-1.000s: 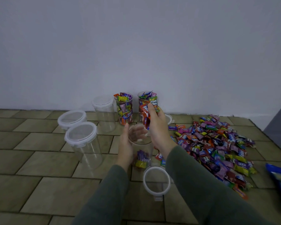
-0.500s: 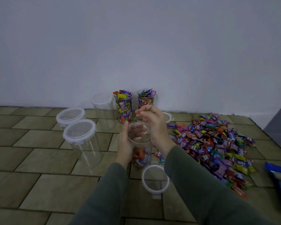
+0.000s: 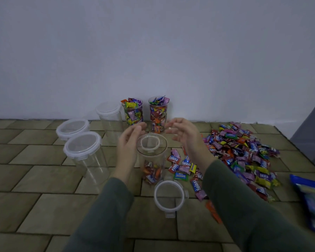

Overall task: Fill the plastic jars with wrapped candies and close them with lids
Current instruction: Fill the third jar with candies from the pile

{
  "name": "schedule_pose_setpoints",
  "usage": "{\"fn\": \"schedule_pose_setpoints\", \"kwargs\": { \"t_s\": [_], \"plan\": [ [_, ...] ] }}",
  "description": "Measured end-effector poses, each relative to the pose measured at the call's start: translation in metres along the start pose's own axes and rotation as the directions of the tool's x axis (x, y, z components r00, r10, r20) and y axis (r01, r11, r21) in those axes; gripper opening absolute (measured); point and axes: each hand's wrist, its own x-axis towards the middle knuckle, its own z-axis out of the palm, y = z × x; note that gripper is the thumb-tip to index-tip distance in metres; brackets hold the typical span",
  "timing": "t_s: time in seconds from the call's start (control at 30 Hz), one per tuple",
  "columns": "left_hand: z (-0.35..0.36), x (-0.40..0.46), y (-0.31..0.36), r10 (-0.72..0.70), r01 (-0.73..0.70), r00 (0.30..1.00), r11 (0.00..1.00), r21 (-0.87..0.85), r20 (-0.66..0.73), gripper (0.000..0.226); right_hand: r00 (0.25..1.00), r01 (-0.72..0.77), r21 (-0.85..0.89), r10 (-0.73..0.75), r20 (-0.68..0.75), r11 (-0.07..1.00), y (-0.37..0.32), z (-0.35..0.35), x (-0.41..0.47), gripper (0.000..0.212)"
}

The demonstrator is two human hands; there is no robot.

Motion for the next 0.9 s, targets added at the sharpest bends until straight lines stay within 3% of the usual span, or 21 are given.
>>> {"fn": "schedule_pose_setpoints", "kwargs": {
  "t_s": [0.13,0.2,0.3,0.43,0.53,0.67,0.9],
  "plan": [
    [0.017,0.006,0.034,0.079,-0.082,0.996,0.983,0.162,0.03,0.017,0.997,-0.061,-0.019,0.06,-0.047,0.998,0.016,-0.029,-0.004,0.011],
    [0.034,0.006,0.043,0.097,-0.118,0.99,0.968,0.22,0.107,0.014,0.99,-0.106,0.018,0.107,-0.096,0.994,0.022,-0.043,-0.004,0.006],
    [0.065,-0.001,0.042,0.098,-0.16,0.972,0.942,0.294,0.214,0.015,0.964,-0.183,0.019,0.184,-0.192,0.983,0.023,-0.063,-0.003,0.014],
    [0.114,-0.013,0.023,-0.002,-0.11,0.944,0.941,0.32,0.331,0.013,0.942,-0.235,-0.062,0.211,-0.262,0.97,0.025,-0.098,-0.005,0.024],
    [0.145,-0.017,-0.003,-0.124,-0.053,0.905,0.915,0.399,0.406,0.018,0.937,-0.225,-0.139,0.175,-0.302,0.964,0.023,-0.127,-0.006,0.018],
    [0.181,-0.015,-0.039,-0.192,-0.084,0.863,0.857,0.508,0.467,0.024,0.911,-0.235,-0.171,0.155,-0.382,0.957,0.024,-0.173,-0.001,0.014],
    [0.242,0.007,-0.081,-0.242,-0.18,0.827,0.741,0.647,0.508,0.036,0.915,-0.242,-0.344,0.096,-0.392,0.907,0.029,-0.244,0.02,0.017]
  ]
}}
